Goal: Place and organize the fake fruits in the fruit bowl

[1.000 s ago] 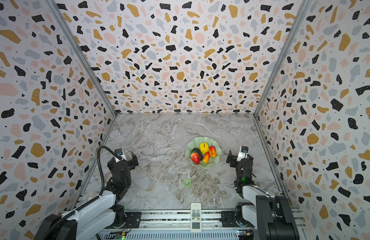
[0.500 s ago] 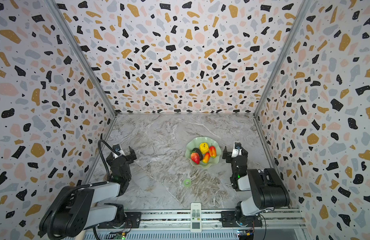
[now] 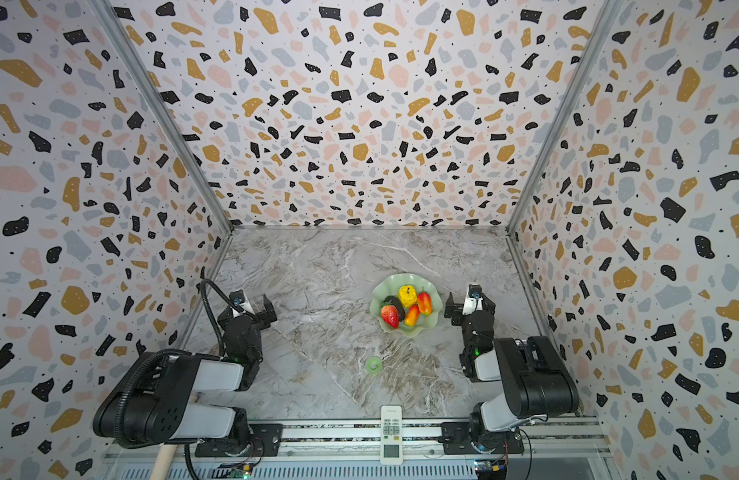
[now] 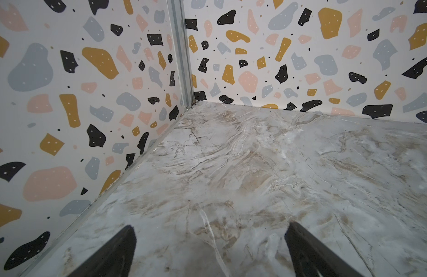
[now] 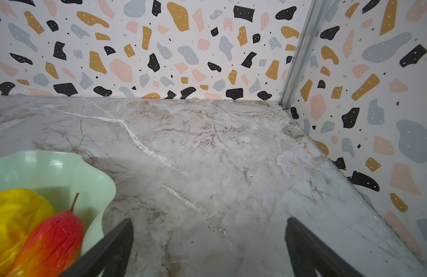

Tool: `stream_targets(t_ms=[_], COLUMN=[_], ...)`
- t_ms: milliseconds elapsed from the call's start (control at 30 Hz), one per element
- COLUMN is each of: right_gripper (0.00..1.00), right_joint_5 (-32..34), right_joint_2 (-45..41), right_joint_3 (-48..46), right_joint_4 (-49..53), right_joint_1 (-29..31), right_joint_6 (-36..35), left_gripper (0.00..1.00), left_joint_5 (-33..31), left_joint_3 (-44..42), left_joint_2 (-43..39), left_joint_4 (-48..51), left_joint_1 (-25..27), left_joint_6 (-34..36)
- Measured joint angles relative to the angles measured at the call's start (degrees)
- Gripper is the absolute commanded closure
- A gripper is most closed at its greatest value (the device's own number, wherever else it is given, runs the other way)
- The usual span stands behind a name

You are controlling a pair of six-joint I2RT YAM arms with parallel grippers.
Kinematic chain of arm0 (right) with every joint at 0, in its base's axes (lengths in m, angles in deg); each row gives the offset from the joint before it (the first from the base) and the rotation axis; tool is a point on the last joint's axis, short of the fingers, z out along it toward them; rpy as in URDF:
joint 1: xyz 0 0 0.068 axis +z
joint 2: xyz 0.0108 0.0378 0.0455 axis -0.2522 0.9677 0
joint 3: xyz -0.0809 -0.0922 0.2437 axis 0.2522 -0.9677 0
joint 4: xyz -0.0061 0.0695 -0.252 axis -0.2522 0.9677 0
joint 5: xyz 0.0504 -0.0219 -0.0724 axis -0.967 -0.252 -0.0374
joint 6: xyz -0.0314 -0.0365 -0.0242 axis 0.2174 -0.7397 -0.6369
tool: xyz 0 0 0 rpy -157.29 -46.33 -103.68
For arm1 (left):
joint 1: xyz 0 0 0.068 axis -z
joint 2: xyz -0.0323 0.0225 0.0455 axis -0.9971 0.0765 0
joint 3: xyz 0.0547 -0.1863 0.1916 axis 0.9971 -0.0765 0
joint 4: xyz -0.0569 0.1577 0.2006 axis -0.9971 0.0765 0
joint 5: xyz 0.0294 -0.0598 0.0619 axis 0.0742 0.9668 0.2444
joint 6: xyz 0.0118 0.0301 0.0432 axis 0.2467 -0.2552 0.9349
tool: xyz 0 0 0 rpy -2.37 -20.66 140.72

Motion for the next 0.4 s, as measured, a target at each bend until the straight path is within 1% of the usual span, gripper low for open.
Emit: stream_targets(t_ms=[400], right_gripper=[0.01], right_joint_5=[0.0], right_joint_2=[0.0], right_joint_3=[0.0], right_joint_4=[0.0], right_joint_1=[0.0], right_joint_6=[0.0], left_gripper=[0.0], left_joint_5=[0.4], left_joint_3=[0.0], left_joint_2=[0.0], left_joint_4=[0.0], left_joint_1=[0.0], left_joint_6=[0.0])
